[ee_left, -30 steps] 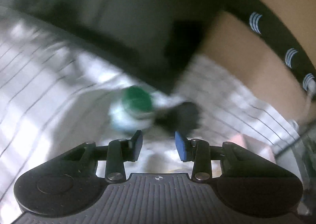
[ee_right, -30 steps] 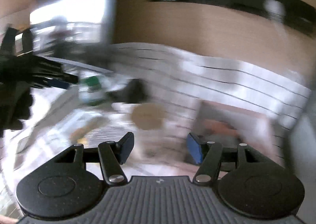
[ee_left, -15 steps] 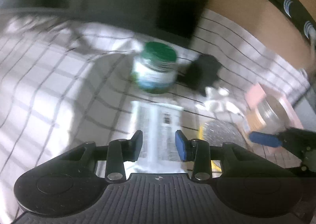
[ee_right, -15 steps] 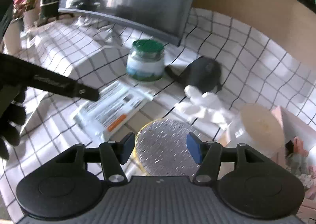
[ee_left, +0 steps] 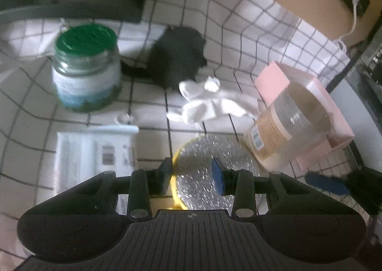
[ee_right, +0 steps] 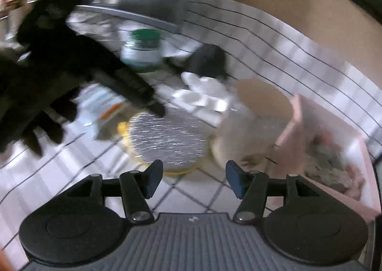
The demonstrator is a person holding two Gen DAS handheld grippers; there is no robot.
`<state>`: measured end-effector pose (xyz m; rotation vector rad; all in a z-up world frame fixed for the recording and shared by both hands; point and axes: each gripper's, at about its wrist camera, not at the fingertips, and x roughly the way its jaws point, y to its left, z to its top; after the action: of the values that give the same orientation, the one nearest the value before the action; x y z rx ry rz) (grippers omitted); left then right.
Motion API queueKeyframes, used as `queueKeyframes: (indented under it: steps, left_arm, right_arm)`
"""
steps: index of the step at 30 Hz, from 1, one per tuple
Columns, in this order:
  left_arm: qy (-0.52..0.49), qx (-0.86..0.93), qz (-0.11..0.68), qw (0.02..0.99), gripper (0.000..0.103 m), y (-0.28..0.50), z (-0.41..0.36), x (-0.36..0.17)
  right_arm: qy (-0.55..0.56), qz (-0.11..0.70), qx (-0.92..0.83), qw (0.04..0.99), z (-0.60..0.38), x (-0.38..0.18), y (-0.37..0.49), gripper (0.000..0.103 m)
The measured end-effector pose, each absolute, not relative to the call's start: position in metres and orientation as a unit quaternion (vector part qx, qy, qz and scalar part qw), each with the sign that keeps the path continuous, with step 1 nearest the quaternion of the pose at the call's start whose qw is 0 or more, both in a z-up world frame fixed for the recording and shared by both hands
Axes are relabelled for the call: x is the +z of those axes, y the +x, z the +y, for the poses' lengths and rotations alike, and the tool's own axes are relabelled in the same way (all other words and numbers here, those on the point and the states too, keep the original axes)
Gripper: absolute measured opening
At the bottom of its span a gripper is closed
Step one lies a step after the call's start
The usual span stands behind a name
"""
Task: Organize soft objects
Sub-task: 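Move both tools back toward the glitter sponge, then grasp the yellow-rimmed glitter sponge with the left tool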
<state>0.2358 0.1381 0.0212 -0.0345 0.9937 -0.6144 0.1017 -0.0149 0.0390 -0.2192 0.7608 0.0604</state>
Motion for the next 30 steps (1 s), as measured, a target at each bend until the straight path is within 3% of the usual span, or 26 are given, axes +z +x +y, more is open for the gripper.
queueKeyframes:
  steps: [3,4,16,25,30]
  left_arm:
    - [-0.011,-0.286,0.476,0.831,0.041,0.237,0.134,0.018]
    - [-0.015,-0.286,0.478,0.83,0.041,0.237,0.134,0.018]
    - [-0.087,-0.298,0.499,0.809,0.042,0.247,0.152,0.011]
    - [-0.161,-0.349,0.56,0.734,0.04,0.248,0.187,0.005]
    - [-0.172,-0.405,0.549,0.71,0.04,0.237,0.198,0.014]
  right_arm:
    - [-0.086,0.387,0.009,0.918,-0.016,0.026,0.116,0.037]
    - [-0.083,0.39,0.005,0.917,-0.015,0.023,0.119,0.036]
    - [-0.073,0.384,0.028,0.92,-0.012,0.018,0.122,0.033]
    - [-0.066,0.377,0.034,0.923,-0.017,0.015,0.105,0.033]
    - [-0.068,0.376,0.028,0.924,-0.022,0.016,0.098,0.033]
